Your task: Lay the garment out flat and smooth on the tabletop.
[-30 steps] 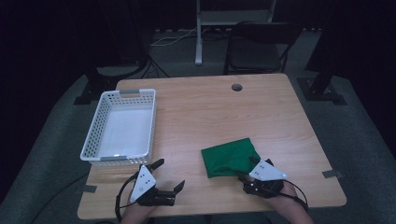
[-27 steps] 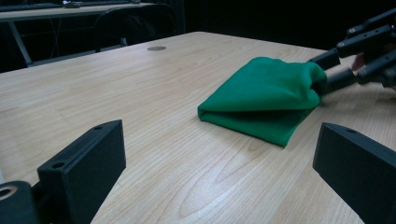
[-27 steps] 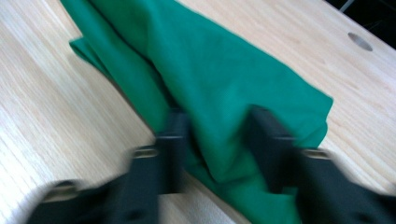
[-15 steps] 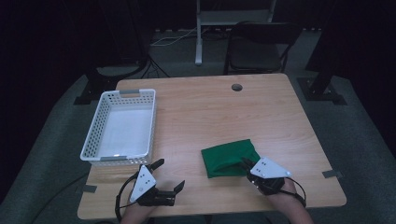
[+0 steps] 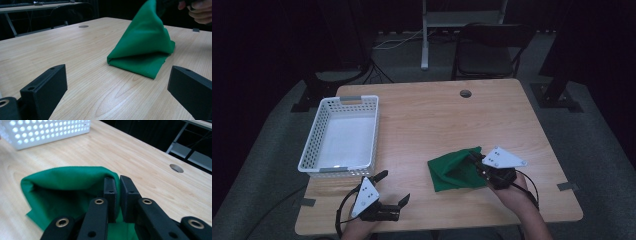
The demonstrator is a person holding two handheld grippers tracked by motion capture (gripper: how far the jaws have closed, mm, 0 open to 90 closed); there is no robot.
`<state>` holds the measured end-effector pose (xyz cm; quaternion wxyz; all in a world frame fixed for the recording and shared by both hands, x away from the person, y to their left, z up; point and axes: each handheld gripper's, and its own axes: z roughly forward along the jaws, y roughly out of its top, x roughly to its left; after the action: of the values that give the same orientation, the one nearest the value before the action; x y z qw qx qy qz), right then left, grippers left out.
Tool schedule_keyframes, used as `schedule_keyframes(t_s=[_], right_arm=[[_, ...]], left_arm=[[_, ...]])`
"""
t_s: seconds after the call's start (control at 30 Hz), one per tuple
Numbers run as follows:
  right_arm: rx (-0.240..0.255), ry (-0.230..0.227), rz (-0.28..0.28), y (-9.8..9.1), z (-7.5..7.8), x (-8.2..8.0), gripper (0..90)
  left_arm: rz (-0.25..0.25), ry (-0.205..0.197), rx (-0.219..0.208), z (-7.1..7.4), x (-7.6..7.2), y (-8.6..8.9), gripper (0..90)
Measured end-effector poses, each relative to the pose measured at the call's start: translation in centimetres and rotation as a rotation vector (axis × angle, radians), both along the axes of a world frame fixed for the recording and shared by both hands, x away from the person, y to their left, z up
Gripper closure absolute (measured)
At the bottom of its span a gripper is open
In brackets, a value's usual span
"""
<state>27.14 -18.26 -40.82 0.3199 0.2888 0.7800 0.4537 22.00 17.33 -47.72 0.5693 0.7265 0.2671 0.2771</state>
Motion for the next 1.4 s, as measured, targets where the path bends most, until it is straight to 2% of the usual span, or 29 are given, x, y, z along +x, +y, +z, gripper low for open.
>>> schedule_keyframes(t_s=[0.07, 0.13, 0.23, 0.27, 0.33, 0.37, 0.5, 0.63, 0.67, 0.7, 0.73, 0.77, 0.8, 0.87, 0.9, 1.0, 1.03, 1.07, 1.1, 1.13, 1.17, 1.2, 1.23, 1.33, 1.37, 1.4], right_arm=[[0.025, 0.023, -0.009, 0.0, 0.3, 0.8, 84.3], [0.071, 0.067, -0.016, -0.1, 0.6, 2.0, 83.9], [0.104, 0.114, -0.040, -0.1, 1.0, 3.6, 82.9], [0.137, 0.146, -0.047, -0.2, 1.1, 4.4, 82.3], [0.173, 0.180, -0.053, -0.4, 1.3, 5.5, 81.8], [0.175, 0.192, -0.066, -0.4, 1.3, 6.1, 81.8], [0.181, 0.212, -0.094, -0.3, 1.2, 8.1, 81.9], [0.168, 0.172, -0.144, 0.3, 0.8, 9.7, 80.8], [0.162, 0.168, -0.153, 0.4, 0.7, 10.0, 78.3], [0.164, 0.172, -0.170, 0.5, 0.5, 10.6, 69.6], [0.164, 0.183, -0.198, 0.5, 0.3, 11.2, 54.6], [0.160, 0.180, -0.250, 0.5, 0.1, 11.8, 39.4], [0.172, 0.176, -0.265, 0.2, 0.0, 11.9, 33.0], [0.214, 0.184, -0.289, -0.7, 0.2, 11.6, 25.0], [0.229, 0.185, -0.279, -1.2, 0.4, 11.2, 24.2], [0.255, 0.144, -0.197, -2.4, 0.5, 9.2, 26.1], [0.270, 0.150, -0.157, -2.7, 0.5, 8.5, 26.1], [0.270, 0.150, -0.157, -2.7, 0.5, 8.5, 26.1], [0.291, 0.154, -0.073, -3.0, 0.2, 6.8, 26.1], [0.295, 0.169, -0.033, -2.9, -0.1, 5.9, 26.0], [0.295, 0.169, -0.033, -2.9, -0.1, 5.9, 26.0], [0.271, 0.171, 0.040, -2.4, -0.8, 4.0, 25.6], [0.238, 0.172, 0.051, -2.2, -1.3, 3.1, 25.6], [0.214, 0.163, 0.075, -2.0, -1.7, 2.3, 25.8], [0.173, 0.172, 0.084, -1.8, -2.7, 0.6, 31.2], [0.138, 0.171, 0.089, -1.7, -3.0, 0.1, 35.5]], left_arm=[[-0.001, 0.000, -0.001, 0.0, 0.0, 0.0, 3.7], [0.000, 0.000, 0.000, 0.0, 0.0, 0.0, 3.8], [0.000, -0.001, 0.002, 0.0, 0.0, 0.0, 3.7], [0.000, 0.000, 0.000, 0.0, 0.0, 0.0, 3.8], [0.001, 0.001, -0.001, 0.0, 0.0, 0.0, 3.7], [0.000, 0.000, -0.002, 0.0, 0.0, 0.0, 3.8], [0.000, -0.001, 0.000, 0.0, 0.0, 0.0, 3.7], [0.000, -0.003, -0.001, 0.0, 0.0, 0.0, 3.7], [0.000, -0.003, -0.001, 0.0, 0.0, 0.0, 3.8], [0.000, -0.003, -0.002, 0.0, 0.0, 0.0, 3.8], [0.000, -0.003, -0.002, 0.0, 0.0, 0.0, 3.7], [0.000, -0.002, -0.001, 0.0, 0.0, 0.0, 3.7], [0.001, -0.001, -0.004, 0.0, 0.0, 0.0, 3.7], [0.001, -0.001, -0.004, 0.0, 0.0, 0.0, 3.7], [0.000, -0.002, -0.002, 0.0, 0.0, 0.0, 3.7], [0.000, 0.003, -0.004, 0.0, 0.0, 0.0, 3.8], [0.002, 0.004, -0.004, 0.0, 0.1, 0.0, 3.7], [0.002, 0.004, -0.004, 0.0, 0.1, 0.0, 3.7], [0.005, 0.000, -0.003, 0.0, 0.0, 0.0, 3.7], [0.005, 0.000, -0.003, 0.0, 0.0, 0.0, 3.7], [0.005, -0.004, -0.003, 0.0, 0.0, 0.0, 3.7], [0.005, -0.002, -0.004, 0.0, 0.0, 0.0, 3.7], [0.005, -0.002, -0.004, 0.0, 0.0, 0.0, 3.7], [0.004, -0.002, -0.004, 0.0, 0.0, 0.0, 3.7], [0.004, 0.003, -0.006, 0.0, 0.1, 0.0, 3.7], [0.004, 0.003, -0.006, 0.0, 0.0, 0.0, 3.7]])
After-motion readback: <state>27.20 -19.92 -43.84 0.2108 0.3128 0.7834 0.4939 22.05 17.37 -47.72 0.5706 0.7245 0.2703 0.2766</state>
